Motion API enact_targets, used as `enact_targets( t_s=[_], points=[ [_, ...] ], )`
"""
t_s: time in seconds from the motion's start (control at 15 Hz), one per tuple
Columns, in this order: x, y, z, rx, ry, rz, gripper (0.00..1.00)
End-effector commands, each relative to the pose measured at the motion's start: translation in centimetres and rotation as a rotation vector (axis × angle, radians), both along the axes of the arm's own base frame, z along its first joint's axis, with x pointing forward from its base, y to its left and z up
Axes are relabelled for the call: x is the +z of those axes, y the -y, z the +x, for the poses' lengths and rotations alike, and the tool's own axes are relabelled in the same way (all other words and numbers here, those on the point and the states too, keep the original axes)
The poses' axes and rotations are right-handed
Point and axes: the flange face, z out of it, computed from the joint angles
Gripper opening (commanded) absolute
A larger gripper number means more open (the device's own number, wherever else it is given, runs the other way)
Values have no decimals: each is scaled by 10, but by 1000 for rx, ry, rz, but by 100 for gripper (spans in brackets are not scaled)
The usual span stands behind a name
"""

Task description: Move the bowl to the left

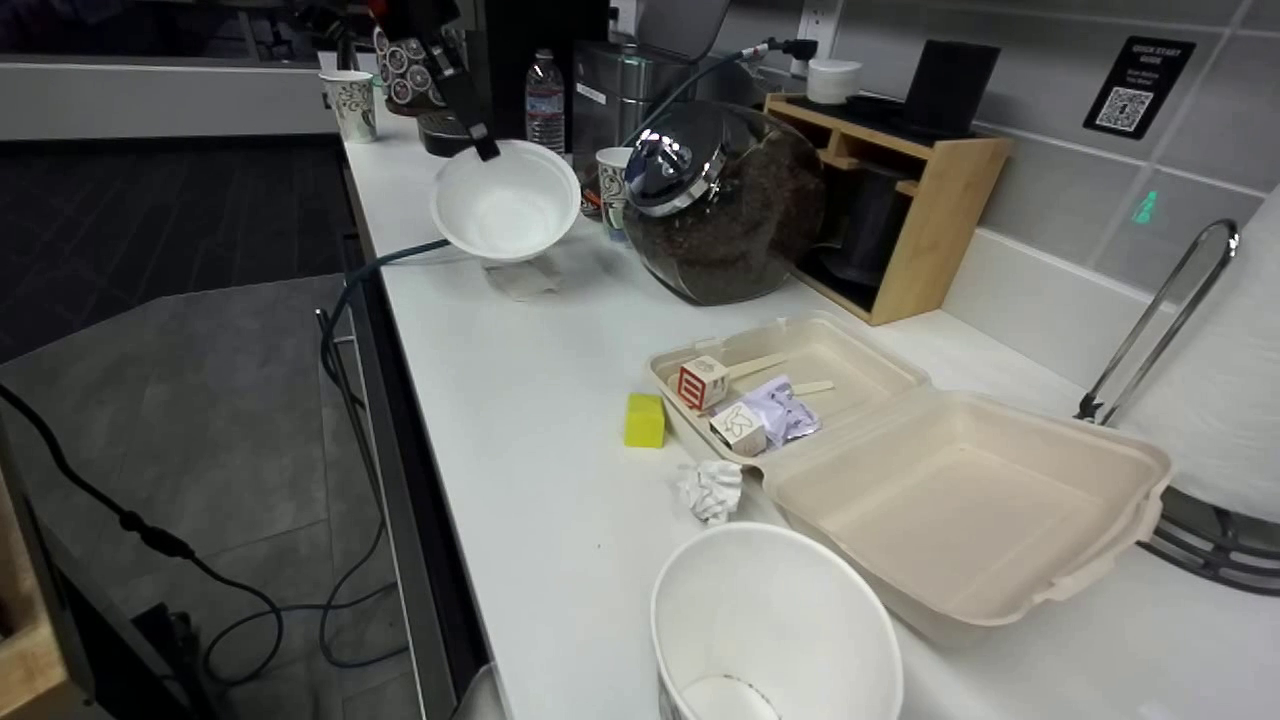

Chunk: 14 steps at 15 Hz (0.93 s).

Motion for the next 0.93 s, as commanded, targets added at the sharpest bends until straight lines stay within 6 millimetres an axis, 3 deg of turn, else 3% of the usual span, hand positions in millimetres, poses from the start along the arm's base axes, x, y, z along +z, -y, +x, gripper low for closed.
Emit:
enact_targets(
  t_s=[0.0,0.33,0.47,0.53,0.67,0.87],
  points=[
    [52,-60,-10,175,67,-51,2],
    [93,-206,-12,481,107,-85,2],
    [99,-252,-16,609,117,-61,2],
    [96,-229,-12,525,139,-67,8],
    [98,-258,-18,593,139,-55,8],
    [96,-262,-19,630,126,-78,2]
  ],
)
